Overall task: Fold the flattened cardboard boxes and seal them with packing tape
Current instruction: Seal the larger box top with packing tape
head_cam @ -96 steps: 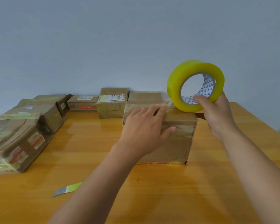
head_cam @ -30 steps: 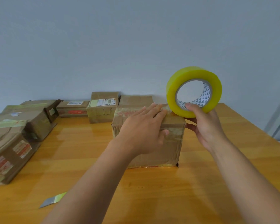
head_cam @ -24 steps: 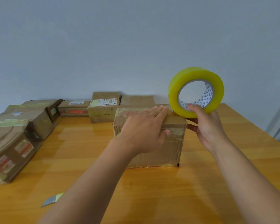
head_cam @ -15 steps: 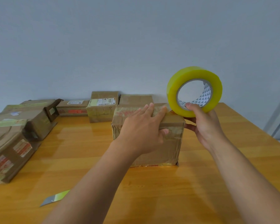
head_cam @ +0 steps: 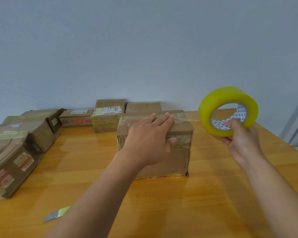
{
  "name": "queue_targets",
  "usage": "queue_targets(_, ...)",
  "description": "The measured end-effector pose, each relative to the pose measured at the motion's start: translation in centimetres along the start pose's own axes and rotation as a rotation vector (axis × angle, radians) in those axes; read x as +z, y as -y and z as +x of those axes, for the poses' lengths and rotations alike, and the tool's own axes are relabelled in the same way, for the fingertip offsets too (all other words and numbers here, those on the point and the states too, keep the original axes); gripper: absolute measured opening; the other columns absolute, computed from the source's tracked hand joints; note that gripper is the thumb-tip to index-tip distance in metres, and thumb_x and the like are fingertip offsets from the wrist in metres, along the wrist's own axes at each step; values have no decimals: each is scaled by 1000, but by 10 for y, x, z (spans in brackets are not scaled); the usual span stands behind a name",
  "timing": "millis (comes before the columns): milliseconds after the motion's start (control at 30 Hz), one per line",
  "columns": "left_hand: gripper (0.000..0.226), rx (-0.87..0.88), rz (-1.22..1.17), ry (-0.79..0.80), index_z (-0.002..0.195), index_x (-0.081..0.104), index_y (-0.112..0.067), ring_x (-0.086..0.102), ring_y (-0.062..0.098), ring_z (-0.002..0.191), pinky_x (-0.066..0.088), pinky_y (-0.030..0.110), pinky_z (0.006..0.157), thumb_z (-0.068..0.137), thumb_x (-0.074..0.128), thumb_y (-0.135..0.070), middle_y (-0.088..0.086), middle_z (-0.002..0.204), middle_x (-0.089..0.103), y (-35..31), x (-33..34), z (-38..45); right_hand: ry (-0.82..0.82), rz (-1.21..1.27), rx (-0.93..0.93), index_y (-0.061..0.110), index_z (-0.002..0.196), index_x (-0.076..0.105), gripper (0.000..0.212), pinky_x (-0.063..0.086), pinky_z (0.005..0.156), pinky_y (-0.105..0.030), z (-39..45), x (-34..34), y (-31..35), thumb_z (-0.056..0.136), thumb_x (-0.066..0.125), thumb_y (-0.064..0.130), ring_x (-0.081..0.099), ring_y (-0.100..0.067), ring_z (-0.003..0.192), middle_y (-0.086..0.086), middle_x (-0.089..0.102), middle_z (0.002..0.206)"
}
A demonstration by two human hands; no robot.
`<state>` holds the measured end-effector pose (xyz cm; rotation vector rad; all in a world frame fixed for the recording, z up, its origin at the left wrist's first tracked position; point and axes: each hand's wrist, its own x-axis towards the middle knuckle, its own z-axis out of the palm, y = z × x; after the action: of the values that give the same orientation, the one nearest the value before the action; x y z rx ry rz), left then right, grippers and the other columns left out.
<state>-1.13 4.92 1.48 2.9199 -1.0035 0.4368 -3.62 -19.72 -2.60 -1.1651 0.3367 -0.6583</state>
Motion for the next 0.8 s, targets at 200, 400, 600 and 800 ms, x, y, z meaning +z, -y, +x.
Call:
queue_targets(200,65,-20,-51,-3,154,15,-46,14,18,152,23,45,118,95,28,-71,-16,164,14,-4,-4,0,5,36,83,18,95,63,20,61,66,-39,-2,-7,-24,92,53,1,67,-26,87,-12,65,98)
queue_targets(400,93,-33,41,-87,147,36,-18,29,15,146,29,34,114,83,26,-85,-4,156,36,-31,-4,15,8,101,162,8,106,62,18,60,58,-31,-9,-4,-48,92,52,0,67,-31,92,-20,64,106)
queue_targets(600,62,-50,123,-287,121,62,-24,65,19,113,53,33,81,92,34,-72,-1,120,68,-37,18,26,60,189,245,9,106,62,20,62,65,-36,-17,12,-65,93,52,-2,69,-32,93,-20,67,104)
queue_targets(800,60,-22,19,-246,141,50,-17,39,19,143,36,38,113,100,33,-57,-1,155,42,-11,21,24,133,100,246,11,103,64,14,59,62,-31,-19,38,-74,93,57,3,69,-34,95,-18,69,105)
